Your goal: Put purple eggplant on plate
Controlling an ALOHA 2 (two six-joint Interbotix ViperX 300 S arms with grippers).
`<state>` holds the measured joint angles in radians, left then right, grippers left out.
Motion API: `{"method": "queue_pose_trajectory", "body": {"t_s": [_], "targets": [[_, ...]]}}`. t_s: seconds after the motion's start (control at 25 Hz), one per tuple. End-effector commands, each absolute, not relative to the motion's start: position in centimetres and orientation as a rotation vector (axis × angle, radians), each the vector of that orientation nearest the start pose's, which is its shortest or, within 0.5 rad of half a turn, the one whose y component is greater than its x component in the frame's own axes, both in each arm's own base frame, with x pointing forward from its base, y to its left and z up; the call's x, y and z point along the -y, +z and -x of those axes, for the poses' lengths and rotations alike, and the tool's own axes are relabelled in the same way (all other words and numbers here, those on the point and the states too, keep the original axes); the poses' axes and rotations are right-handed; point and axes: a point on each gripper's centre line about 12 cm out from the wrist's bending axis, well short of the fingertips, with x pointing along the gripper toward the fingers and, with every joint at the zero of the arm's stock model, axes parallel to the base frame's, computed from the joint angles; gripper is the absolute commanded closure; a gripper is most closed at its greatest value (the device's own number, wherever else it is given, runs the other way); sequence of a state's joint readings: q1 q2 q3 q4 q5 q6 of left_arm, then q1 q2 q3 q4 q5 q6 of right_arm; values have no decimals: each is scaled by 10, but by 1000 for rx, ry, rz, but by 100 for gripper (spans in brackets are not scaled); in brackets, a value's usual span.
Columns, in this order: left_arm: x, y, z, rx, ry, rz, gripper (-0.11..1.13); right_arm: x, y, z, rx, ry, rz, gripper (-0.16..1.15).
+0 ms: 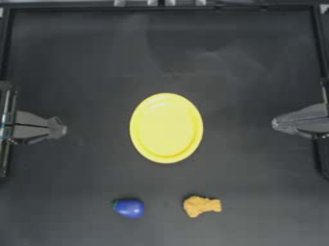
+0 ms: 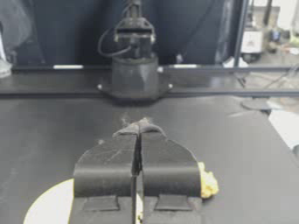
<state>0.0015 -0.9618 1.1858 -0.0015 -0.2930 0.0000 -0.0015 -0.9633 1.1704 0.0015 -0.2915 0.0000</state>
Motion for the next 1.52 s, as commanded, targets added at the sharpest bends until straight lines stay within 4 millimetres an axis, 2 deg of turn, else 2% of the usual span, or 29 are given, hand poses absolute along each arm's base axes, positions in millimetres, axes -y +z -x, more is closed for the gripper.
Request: {"method": "queue_pose_trajectory", "body": {"t_s": [0.04,0.12,0.36,0.44,0.56,0.68,0.72,0.76,0.88,1.16,1.52], "targets": [[0,299,-198,98,-1,0,94,1,296,-199,91,-5,-1,94],[0,299,-198,89,-1,2,103,1,295,-199,87,-6,-3,94],[0,301,-199,91,0,-5,92,1,295,-199,84,-6,6,85],[0,301,-198,91,-1,-6,86,1,296,-200,84,-6,12,77],[0,301,-199,86,-1,-6,54,1,295,-199,84,-3,35,49],[1,300,-200,77,-2,-6,6,0,295,-199,83,0,45,8],[0,300,-201,72,-1,-6,-4,0,296,-199,86,0,44,-6],[1,299,-201,64,-2,-6,-9,0,296,-199,86,0,45,-12],[0,300,-202,29,-1,-6,4,0,296,-199,84,0,45,-1],[0,303,-211,-135,-2,-8,-1,1,295,-199,81,-4,35,-1],[2,289,-250,-502,-7,-3,-1,3,294,-200,67,-12,17,-2]]}}
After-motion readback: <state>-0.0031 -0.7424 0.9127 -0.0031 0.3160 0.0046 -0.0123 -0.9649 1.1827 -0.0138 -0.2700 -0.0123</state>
